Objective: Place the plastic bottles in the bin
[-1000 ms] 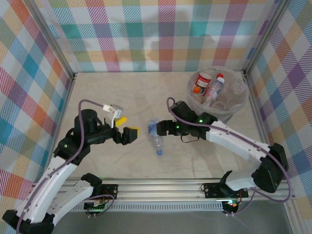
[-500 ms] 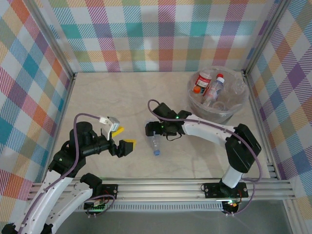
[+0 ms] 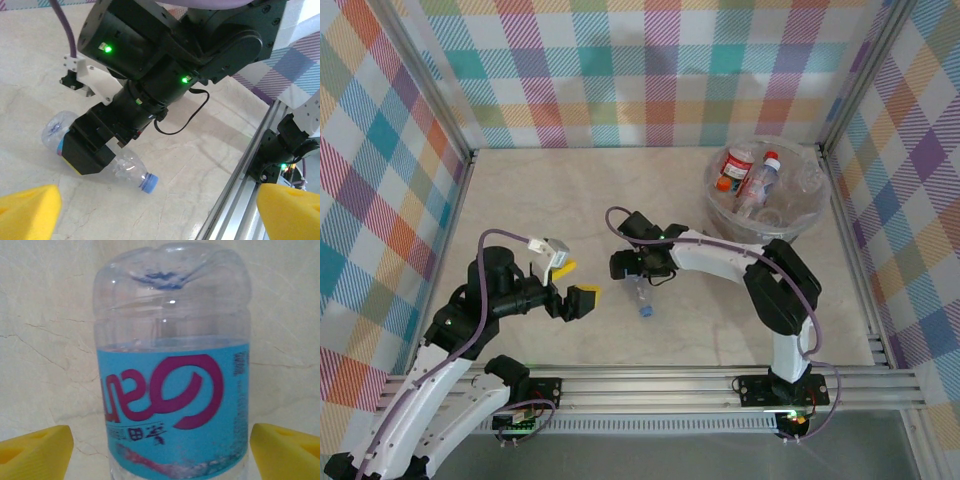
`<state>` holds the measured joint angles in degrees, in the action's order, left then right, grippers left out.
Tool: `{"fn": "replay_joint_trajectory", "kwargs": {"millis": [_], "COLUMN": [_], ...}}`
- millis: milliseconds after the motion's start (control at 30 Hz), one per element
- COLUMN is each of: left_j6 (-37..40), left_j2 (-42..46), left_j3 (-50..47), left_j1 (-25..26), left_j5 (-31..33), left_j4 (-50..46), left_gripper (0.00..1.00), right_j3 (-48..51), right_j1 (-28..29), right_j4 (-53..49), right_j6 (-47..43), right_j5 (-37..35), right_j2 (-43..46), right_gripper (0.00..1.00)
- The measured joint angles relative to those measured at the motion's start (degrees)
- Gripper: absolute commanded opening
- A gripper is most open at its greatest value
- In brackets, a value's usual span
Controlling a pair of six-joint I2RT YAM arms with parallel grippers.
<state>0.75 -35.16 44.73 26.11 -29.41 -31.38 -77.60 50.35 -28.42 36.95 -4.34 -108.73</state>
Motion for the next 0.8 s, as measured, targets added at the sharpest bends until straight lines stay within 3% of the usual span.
{"fn": "replay_joint_trajectory", "kwargs": {"millis": [800], "left_j6": [0.59], "left_j2": [-1.03], "left_j3": [0.0], "left_j1": [0.0], "left_j5": [-0.39], "left_j4": [0.0], "left_gripper": [1.0], "right_j3": [-9.4], "right_j1": [0.81], "right_j4": [-8.96], "right_j6": [-11.02], "right_j5": [-5.92], "right_j2": [-7.43], "right_gripper": [0.89]}}
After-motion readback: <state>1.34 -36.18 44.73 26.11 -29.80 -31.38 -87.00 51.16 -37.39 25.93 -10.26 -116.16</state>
